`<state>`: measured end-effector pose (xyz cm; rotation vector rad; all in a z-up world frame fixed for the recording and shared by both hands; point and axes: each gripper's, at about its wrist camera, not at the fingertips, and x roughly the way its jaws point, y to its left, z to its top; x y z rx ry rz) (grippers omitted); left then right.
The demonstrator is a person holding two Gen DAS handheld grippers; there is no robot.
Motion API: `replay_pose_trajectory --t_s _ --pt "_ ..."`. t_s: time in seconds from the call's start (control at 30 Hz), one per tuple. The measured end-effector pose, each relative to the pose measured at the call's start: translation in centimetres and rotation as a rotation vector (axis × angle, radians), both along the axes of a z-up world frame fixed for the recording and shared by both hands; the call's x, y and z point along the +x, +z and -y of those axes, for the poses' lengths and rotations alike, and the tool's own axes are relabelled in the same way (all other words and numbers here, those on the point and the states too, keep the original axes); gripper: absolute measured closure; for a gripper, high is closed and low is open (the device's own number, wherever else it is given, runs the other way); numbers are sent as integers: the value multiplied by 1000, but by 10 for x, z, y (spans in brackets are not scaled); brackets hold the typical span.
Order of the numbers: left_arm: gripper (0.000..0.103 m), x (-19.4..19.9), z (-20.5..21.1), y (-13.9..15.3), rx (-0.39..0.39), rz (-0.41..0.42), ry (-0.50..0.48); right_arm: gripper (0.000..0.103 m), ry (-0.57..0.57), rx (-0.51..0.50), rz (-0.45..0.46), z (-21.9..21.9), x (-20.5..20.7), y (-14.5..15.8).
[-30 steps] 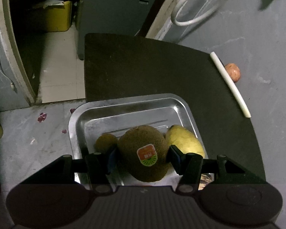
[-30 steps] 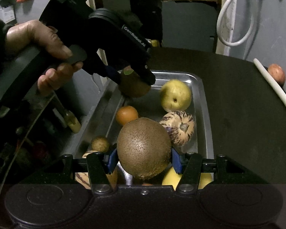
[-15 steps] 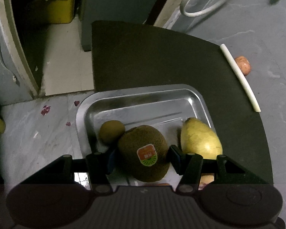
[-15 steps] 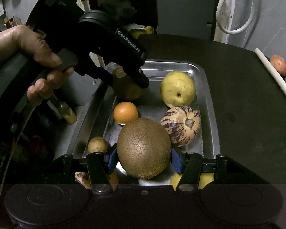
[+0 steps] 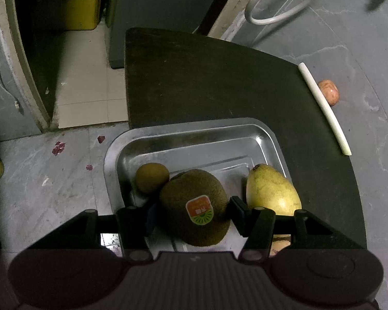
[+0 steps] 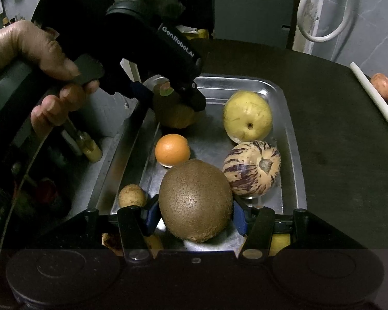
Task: Organize fruits
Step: 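Carry both kiwis over the silver tray and lower them among the fruits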
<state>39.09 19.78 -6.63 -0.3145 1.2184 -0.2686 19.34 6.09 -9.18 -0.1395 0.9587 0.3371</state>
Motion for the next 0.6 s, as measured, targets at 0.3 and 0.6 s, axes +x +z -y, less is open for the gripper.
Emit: replay_pose_trajectory --t_s 0.3,0.6 --pt "42 1 2 0 5 0 -11 45 -5 5 -13 0 3 -2" --pt "41 1 2 0 8 -4 -13 44 0 9 -18 0 3 -2"
